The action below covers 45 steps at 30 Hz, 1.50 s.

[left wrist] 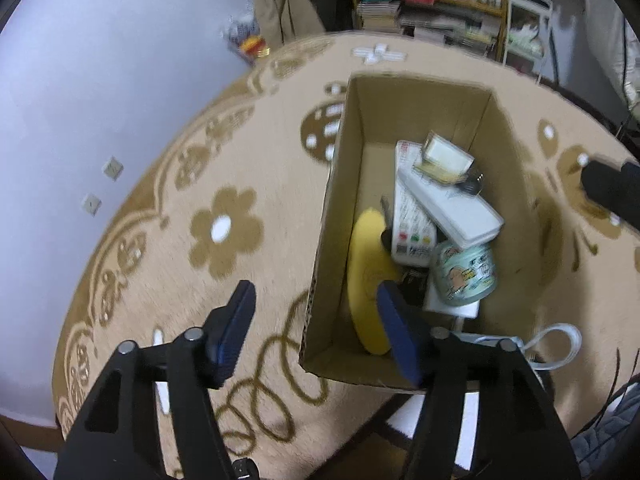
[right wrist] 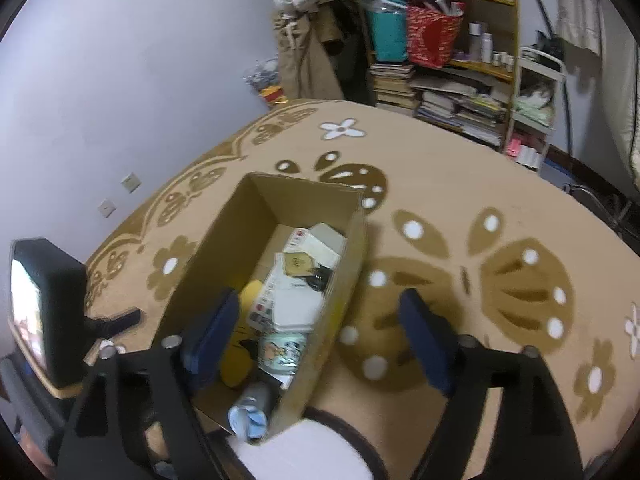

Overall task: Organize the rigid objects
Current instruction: 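Lower the box onto the rug with the left gripper and release it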

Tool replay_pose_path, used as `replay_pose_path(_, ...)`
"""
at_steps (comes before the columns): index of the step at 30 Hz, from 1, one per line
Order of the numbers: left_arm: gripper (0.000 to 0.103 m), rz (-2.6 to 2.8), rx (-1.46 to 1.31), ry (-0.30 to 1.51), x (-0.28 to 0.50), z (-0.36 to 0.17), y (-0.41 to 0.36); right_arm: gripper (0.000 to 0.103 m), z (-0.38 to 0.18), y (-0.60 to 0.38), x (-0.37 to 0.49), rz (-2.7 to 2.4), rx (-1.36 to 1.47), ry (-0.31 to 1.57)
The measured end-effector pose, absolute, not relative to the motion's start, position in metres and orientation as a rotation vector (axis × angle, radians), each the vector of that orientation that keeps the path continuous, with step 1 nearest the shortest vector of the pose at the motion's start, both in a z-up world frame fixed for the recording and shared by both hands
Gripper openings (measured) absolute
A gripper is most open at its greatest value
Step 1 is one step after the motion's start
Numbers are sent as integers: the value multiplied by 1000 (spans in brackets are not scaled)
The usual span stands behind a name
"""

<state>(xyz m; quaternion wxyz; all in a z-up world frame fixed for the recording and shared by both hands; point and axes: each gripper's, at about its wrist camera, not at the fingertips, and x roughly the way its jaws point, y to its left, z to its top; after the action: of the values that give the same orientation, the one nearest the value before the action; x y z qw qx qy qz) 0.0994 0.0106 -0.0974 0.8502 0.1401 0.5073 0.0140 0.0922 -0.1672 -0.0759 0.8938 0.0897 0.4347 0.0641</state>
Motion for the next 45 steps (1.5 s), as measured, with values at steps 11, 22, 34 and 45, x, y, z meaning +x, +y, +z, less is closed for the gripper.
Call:
replay_pose_path(11,94,14,288,902,63,-52,4,103,-58,-192,45,14,149,871)
replay_pose_path(22,97,-16,291,793,15,-26,5,103,-44,-206,-12,-37,175,810)
replay_pose_path(34,97,-52,237,609,-39,9,7,103,-36,-202,-70,-44,181,636)
replay_pose_path(45,97,-71,190,546,-73,13,17,103,-33,-200,-105,-72,200,516)
